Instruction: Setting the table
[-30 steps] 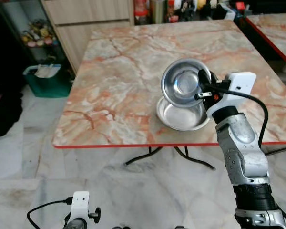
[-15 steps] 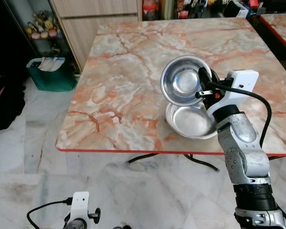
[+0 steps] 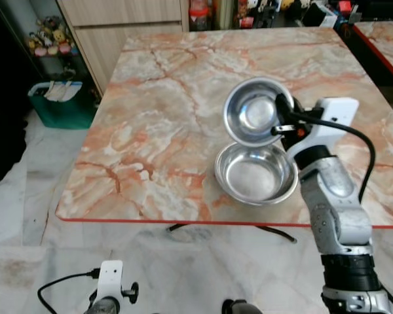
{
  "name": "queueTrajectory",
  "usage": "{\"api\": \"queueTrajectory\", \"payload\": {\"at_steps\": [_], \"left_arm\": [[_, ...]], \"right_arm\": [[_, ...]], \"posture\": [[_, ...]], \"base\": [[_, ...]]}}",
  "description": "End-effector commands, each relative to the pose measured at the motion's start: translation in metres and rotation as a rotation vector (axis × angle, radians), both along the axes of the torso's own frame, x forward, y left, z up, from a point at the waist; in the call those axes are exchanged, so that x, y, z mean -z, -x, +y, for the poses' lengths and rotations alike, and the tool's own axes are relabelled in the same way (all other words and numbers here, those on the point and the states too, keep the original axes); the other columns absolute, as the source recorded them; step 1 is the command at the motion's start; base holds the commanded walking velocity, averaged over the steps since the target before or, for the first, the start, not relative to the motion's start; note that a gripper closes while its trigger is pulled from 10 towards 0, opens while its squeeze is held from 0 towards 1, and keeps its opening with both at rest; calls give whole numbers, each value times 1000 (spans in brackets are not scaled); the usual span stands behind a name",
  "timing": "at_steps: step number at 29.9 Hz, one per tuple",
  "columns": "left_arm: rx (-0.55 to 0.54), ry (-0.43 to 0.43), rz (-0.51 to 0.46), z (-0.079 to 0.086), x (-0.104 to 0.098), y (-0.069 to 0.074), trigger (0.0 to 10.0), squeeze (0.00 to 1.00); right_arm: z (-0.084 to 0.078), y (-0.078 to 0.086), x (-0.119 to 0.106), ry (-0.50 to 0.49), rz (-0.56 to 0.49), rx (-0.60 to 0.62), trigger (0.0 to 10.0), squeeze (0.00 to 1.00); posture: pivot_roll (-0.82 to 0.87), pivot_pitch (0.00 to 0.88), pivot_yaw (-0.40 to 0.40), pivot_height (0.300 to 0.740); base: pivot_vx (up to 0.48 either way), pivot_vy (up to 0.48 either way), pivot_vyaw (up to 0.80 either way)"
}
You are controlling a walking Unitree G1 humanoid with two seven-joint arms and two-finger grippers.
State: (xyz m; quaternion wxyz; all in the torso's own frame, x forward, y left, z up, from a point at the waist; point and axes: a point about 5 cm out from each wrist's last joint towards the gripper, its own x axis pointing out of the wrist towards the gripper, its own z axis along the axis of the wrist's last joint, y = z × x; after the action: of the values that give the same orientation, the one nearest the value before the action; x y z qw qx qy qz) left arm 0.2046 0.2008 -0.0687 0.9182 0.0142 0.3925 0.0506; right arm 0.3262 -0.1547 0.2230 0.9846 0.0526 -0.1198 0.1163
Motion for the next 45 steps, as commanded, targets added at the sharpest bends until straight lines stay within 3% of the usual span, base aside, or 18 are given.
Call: {"api": "queueTrajectory", "payload": {"at_steps": [1,4,5,12,26,44,45], "left_arm": [[-6,-4,28,3,4,8,10000,0],[-2,-3,28,2,4,7,10000,0],[-1,-2,28,2,4,7,10000,0],[1,-1,29,2,4,7,10000,0],[4,-6,5,4,1,3,10000,0],[3,-5,2,2,2,4,10000,0],[5,-5,4,2,2,4,10000,0]], "right_arm": [[0,6,-2,-7,14,5,10000,0],[-14,7,13,43,150,110,10000,0],[-23,7,20,20,202,158,10000,0],[-37,8,37,-99,335,231,10000,0],[-31,7,33,-206,352,199,10000,0],[-29,12,27,-188,370,183,10000,0],[-30,13,36,-194,411,188,10000,0]], "posture": [[-86,182,67,740],[-94,186,67,740],[-95,187,68,740],[-90,185,67,740],[-86,181,72,740],[-86,189,71,740],[-85,190,73,740]], "base": [[0,0,0],[0,0,0],[0,0,0],[0,0,0],[0,0,0],[0,0,0],[0,0,0]]}}
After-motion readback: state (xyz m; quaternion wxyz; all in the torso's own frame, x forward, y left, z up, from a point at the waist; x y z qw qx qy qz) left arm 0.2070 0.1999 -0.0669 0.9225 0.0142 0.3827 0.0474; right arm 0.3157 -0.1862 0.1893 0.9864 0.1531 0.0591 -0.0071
